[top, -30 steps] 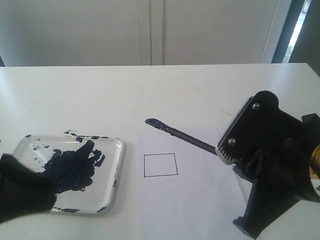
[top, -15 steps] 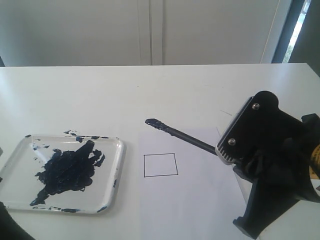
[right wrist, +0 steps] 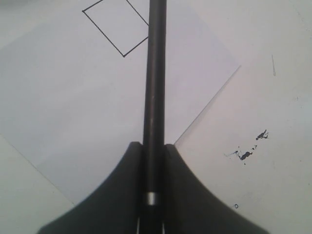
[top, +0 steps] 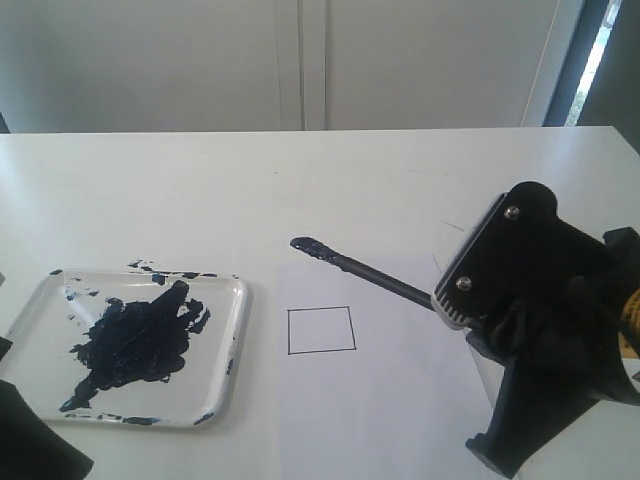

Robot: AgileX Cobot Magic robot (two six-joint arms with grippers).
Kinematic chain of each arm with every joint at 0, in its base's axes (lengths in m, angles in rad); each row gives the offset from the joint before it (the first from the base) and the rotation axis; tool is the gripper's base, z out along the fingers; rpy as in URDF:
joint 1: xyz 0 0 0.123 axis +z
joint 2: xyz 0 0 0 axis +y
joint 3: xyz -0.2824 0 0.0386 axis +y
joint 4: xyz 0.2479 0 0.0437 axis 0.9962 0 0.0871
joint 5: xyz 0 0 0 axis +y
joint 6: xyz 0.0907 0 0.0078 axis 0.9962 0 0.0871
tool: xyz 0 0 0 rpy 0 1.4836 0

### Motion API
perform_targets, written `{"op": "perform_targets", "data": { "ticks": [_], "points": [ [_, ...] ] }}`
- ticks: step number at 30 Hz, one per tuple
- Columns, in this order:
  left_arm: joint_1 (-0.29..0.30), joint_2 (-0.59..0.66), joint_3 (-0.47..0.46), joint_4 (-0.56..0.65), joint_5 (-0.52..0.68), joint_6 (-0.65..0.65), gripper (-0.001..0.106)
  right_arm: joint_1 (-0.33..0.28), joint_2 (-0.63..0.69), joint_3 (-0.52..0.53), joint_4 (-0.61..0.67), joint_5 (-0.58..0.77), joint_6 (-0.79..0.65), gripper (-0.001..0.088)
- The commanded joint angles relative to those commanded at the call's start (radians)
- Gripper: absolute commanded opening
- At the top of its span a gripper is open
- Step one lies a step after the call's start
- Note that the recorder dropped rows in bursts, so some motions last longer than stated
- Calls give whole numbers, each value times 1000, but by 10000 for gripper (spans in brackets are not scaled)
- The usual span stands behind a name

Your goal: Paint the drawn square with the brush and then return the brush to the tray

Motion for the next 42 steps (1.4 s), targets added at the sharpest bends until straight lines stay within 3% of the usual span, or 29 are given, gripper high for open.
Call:
{"op": "perform_targets", "data": {
  "ticks": [10, 12, 20, 22, 34, 42],
  "points": [
    [0, 0, 0, 4, -3, 0, 343, 0, 0, 0, 0, 10, 0, 0],
    [0, 0, 0, -43, -13, -6, 343, 0, 0, 0, 0, 11, 0, 0],
    [0, 0, 0, -314, 19, -282, 343, 0, 0, 0, 0, 11, 0, 0],
    [0, 0, 0, -314, 15, -382, 343, 0, 0, 0, 0, 11, 0, 0],
    [0, 0, 0, -300, -35, -644, 343, 0, 0, 0, 0, 13, 0, 0],
    [0, 0, 61, -269, -110, -743, 343, 0, 0, 0, 0, 13, 0, 0]
  ]
}}
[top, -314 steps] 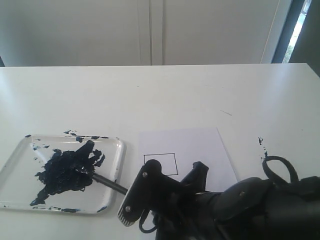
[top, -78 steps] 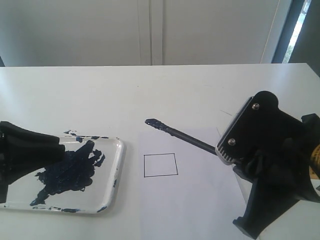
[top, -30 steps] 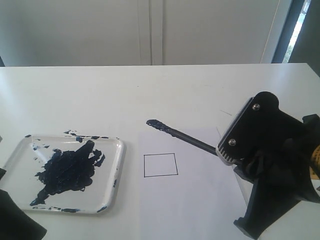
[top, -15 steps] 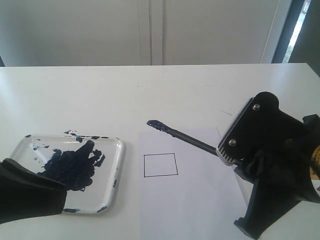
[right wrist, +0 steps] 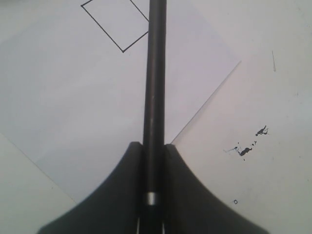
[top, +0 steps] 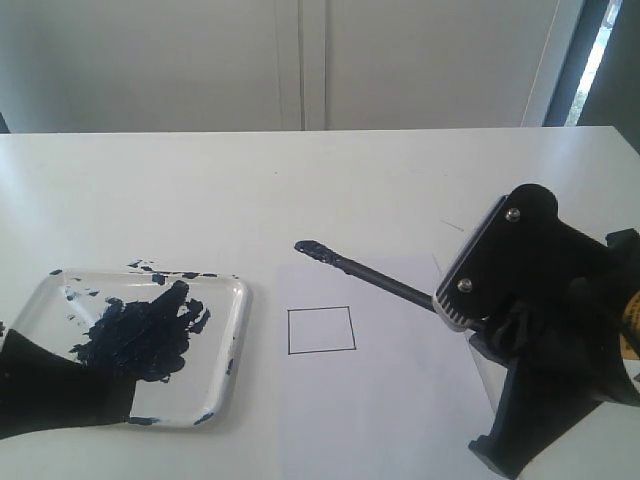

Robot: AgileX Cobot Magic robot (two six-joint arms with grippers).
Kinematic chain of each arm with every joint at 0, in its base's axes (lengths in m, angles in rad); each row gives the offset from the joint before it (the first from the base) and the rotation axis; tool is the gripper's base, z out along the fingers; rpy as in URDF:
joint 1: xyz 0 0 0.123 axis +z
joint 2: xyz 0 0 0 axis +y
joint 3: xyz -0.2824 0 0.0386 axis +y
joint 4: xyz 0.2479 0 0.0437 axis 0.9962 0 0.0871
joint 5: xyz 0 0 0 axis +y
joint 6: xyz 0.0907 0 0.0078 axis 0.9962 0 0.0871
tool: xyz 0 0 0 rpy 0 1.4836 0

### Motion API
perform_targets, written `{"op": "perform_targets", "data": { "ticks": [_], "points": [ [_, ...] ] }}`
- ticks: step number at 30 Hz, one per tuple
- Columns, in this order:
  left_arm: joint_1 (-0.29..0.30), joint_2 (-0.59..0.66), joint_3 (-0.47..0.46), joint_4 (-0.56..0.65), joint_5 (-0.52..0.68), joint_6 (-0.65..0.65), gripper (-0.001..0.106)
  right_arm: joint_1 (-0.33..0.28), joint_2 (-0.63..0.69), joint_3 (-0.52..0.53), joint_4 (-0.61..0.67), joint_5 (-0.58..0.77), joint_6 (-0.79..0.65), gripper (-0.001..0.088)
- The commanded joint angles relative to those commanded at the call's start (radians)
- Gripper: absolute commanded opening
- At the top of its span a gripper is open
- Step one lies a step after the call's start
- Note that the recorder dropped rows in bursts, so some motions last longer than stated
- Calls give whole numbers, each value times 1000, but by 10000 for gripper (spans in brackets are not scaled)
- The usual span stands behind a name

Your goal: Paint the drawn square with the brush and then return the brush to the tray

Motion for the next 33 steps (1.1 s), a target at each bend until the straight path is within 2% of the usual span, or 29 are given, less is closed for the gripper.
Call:
{"op": "perform_targets", "data": {
  "ticks": [2, 7, 8, 11, 14, 15, 16, 17, 21, 25, 26, 27, 30, 31, 32, 33],
  "points": [
    [0, 0, 21, 0, -29, -46, 343, 0, 0, 0, 0, 0, 0, 0],
    [0, 0, 53, -37, -127, -52, 343, 0, 0, 0, 0, 0, 0, 0],
    [0, 0, 54, -69, -143, -65, 343, 0, 0, 0, 0, 0, 0, 0],
    [0, 0, 54, -301, -185, -83, 343, 0, 0, 0, 0, 0, 0, 0],
    [0, 0, 54, -437, -225, -110, 343, 0, 0, 0, 0, 0, 0, 0],
    [0, 0, 54, -510, -234, -102, 343, 0, 0, 0, 0, 0, 0, 0],
    [0, 0, 49, -517, -234, -56, 343, 0, 0, 0, 0, 0, 0, 0],
    [0, 0, 23, -462, -232, 28, 328, 0, 0, 0, 0, 0, 0, 0],
    [0, 0, -44, -246, -273, 55, 190, 0, 0, 0, 0, 0, 0, 0],
    [0, 0, -117, -184, -280, 181, 190, 0, 0, 0, 0, 0, 0, 0],
    [-11, 0, -140, -160, -265, 238, 190, 0, -4, 0, 0, 0, 0, 0],
    [-21, 0, -146, -157, -265, 240, 190, 0, -6, 0, 0, 0, 0, 0],
    [-138, 24, -157, -171, -267, 297, 190, 0, -26, -2, 0, 0, 0, 0],
    [-195, 50, -157, -167, -303, 299, 190, 0, -34, -2, 0, 0, 0, 0],
    [-225, 65, -157, -164, -333, 294, 190, 0, -36, -2, 2, 2, 0, 0],
    [-274, 87, -157, -162, -403, 296, 190, 0, -41, -2, 4, 13, 0, 0]
  ]
}}
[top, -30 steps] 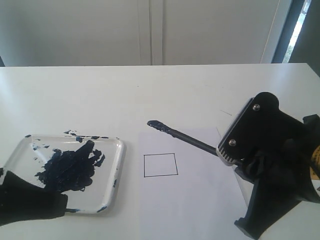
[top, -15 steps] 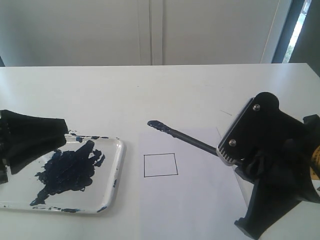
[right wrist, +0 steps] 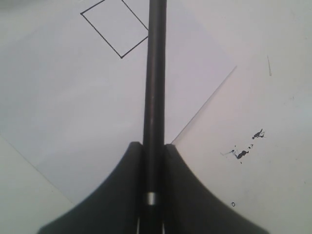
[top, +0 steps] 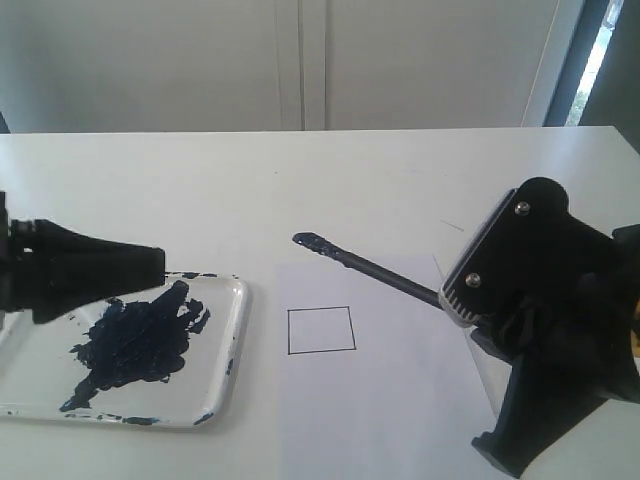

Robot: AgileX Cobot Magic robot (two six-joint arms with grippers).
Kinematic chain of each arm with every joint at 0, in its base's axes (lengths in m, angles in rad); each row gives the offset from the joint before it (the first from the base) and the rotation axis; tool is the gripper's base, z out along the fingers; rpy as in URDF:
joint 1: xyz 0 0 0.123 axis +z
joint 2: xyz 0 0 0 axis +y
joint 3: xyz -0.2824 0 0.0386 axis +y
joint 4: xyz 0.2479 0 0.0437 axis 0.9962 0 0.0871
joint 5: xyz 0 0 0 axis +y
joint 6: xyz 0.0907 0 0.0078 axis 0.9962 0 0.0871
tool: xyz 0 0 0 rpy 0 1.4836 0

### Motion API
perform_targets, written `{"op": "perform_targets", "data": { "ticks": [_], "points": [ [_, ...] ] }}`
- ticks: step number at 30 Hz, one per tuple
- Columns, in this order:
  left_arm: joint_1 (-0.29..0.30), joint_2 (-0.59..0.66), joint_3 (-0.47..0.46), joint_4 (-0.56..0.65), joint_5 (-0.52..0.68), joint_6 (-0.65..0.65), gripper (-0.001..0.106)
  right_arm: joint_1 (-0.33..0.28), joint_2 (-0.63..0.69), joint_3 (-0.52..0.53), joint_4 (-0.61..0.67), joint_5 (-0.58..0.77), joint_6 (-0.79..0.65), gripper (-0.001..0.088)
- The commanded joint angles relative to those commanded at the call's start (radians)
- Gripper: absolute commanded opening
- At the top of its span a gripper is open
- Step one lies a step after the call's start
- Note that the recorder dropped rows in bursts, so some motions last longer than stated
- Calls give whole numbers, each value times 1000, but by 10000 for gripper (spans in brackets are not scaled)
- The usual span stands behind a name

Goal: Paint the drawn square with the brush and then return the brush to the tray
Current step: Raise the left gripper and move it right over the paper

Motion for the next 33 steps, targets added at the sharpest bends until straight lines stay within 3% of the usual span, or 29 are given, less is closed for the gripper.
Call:
{"op": "perform_targets", "data": {
  "ticks": [4, 11, 13, 17, 21, 25, 33],
  "points": [
    [-58, 6, 0, 44, -223, -3, 190, 0, 0, 0, 0, 35, 0, 0],
    [-58, 35, -46, 311, -284, 9, 190, 0, 0, -23, 0, 40, 0, 0],
    [-58, 55, -70, 359, -282, 69, 190, 0, 0, -39, 2, 40, 0, 0],
    [-58, 81, -94, 324, -226, 300, 200, 0, 0, -58, 4, 43, 0, 0],
    [-63, 116, -94, 237, -96, 471, 344, 0, 0, -61, 0, 53, 0, 0],
    [-110, 148, -94, 212, -87, 497, 511, 0, 0, -61, -7, 91, 3, 0],
    [-261, 232, -94, 202, -158, 495, 519, 0, 4, -61, -76, 139, 62, 0]
  ]
}}
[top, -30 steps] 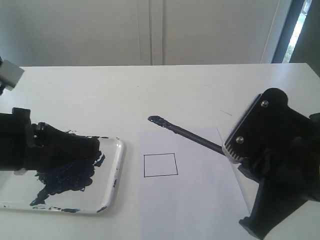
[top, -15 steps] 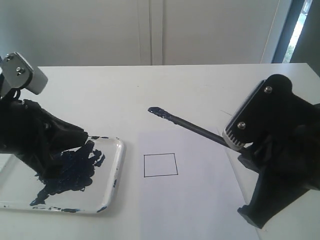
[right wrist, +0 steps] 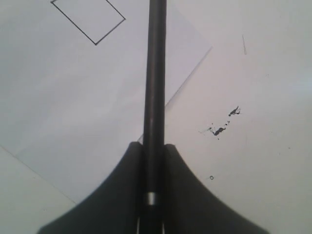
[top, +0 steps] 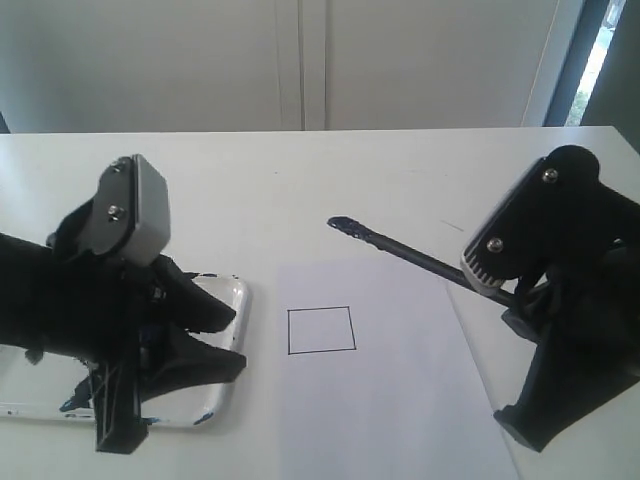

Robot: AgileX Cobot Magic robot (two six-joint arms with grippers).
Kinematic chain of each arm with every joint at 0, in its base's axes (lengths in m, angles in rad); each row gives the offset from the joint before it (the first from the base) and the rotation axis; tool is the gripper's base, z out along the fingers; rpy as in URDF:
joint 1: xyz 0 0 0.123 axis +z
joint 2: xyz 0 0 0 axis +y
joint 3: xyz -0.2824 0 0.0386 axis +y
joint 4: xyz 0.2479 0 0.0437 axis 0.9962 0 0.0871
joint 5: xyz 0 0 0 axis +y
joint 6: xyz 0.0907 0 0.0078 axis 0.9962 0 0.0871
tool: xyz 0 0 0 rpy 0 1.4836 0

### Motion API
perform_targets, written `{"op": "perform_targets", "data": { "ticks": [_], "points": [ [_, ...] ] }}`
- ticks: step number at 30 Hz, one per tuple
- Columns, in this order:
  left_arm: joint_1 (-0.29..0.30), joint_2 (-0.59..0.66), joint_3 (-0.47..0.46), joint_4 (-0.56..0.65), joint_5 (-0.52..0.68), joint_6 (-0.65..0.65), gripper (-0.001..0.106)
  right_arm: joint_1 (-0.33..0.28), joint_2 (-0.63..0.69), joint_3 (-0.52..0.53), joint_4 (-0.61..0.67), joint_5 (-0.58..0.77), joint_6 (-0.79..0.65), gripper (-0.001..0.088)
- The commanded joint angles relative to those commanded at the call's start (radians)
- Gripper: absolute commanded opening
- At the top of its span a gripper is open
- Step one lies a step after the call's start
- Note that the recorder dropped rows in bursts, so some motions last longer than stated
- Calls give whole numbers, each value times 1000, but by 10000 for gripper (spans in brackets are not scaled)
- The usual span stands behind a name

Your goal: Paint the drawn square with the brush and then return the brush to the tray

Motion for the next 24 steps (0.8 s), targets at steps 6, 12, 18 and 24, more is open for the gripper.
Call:
{"op": "perform_targets", "data": {
  "ticks": [6, 12, 18, 24],
  "points": [
    [-101, 112, 0, 27, -117, 26, 519, 0, 0, 0, -4, 19, 23, 0],
    [-143, 211, -4, -50, -203, 59, 519, 0, 0, 0, -56, 73, 122, 0],
    [-195, 305, -66, -303, -188, 264, 519, 0, 0, 4, -113, 104, 166, 0],
    [-251, 377, -115, -390, -205, 432, 519, 0, 0, 4, -130, 114, 166, 0]
  ]
}}
